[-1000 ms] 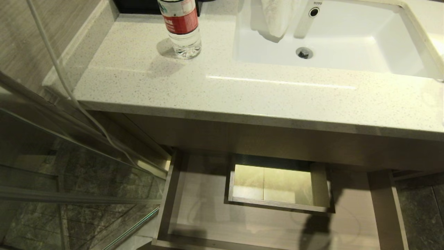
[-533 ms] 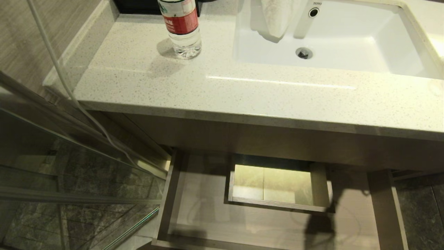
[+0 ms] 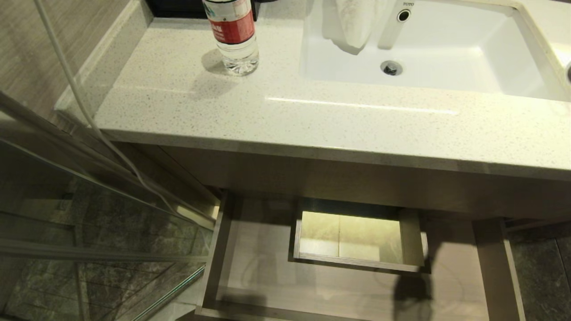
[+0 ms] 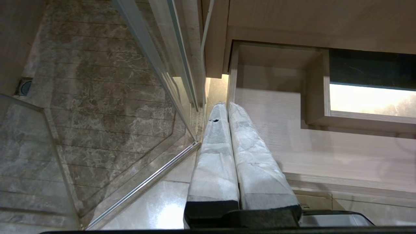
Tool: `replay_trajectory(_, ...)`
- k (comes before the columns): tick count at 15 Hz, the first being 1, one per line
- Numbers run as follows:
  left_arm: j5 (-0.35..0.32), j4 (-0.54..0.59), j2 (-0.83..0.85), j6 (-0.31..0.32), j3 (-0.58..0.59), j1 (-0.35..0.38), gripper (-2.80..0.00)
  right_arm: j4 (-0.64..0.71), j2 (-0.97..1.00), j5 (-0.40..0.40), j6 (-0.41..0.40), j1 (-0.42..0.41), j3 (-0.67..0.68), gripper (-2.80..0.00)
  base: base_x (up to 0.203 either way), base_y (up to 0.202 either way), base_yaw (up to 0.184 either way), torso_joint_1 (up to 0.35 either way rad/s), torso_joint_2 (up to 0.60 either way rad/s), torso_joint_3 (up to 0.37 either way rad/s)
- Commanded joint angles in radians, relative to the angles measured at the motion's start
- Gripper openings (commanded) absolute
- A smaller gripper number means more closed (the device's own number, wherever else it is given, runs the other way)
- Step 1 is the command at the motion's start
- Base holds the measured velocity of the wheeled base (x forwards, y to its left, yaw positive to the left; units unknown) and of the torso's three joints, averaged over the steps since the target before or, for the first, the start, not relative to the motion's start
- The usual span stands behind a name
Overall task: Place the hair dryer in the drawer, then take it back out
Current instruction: Place it on the countertop
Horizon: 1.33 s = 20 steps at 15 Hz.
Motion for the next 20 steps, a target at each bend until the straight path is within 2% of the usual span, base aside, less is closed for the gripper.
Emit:
replay_trajectory(1,0.000,0.000,0.000,0.000,0.000,-0.001,-2.80,-0.027,-0.048,0.035,-0.001,-0.005,-0.001,0.00,0.000,0.000,0.000,0.000,0.00,0.000)
replay_trajectory(3,0.000,0.000,0.000,0.000,0.001,0.001,-2.80,-0.025,-0.087,0.084,-0.001,-0.023,0.008,0.00,0.000,0.000,0.000,0.000,0.00,0.000)
replay_trajectory(6,0.000,0.000,0.000,0.000,-0.001,0.001,-2.80,-0.017,-0.123,0.089,0.000,-0.024,0.016,0.00,0.000,0.000,0.000,0.000,0.00,0.000)
replay_trajectory(9,0.000,0.000,0.000,0.000,0.000,0.001,-2.80,0.012,-0.169,0.090,0.093,-0.025,0.007,0.00,0.000,0.000,0.000,0.000,0.00,0.000)
replay_trajectory(11,0.000,0.000,0.000,0.000,-0.001,0.000,-2.80,0.057,-0.213,0.101,0.110,-0.024,0.018,0.00,0.000,0.000,0.000,0.000,0.00,0.000)
replay_trajectory(12,0.000,0.000,0.000,0.000,0.000,0.001,-2.80,0.114,-0.234,0.119,0.126,-0.024,0.018,-2.80,0.000,0.000,0.000,0.000,0.00,0.000)
replay_trajectory(14,0.000,0.000,0.000,0.000,-0.001,0.000,-2.80,0.209,-0.272,0.190,0.133,-0.020,0.021,-2.80,0.000,0.000,0.000,0.000,0.00,0.000)
replay_trajectory(17,0.000,0.000,0.000,0.000,0.000,-0.001,-2.80,0.259,-0.323,0.200,0.139,-0.010,0.062,-2.80,0.000,0.000,0.000,0.000,0.00,0.000)
replay_trajectory(19,0.000,0.000,0.000,0.000,0.000,0.000,-2.80,0.285,-0.344,0.199,0.175,-0.001,0.073,-2.80,0.000,0.000,0.000,0.000,0.00,0.000)
replay_trajectory(20,0.000,0.000,0.000,0.000,0.001,0.001,-2.80,0.285,-0.351,0.198,0.242,0.029,0.074,-2.80,0.000,0.000,0.000,0.000,0.00,0.000)
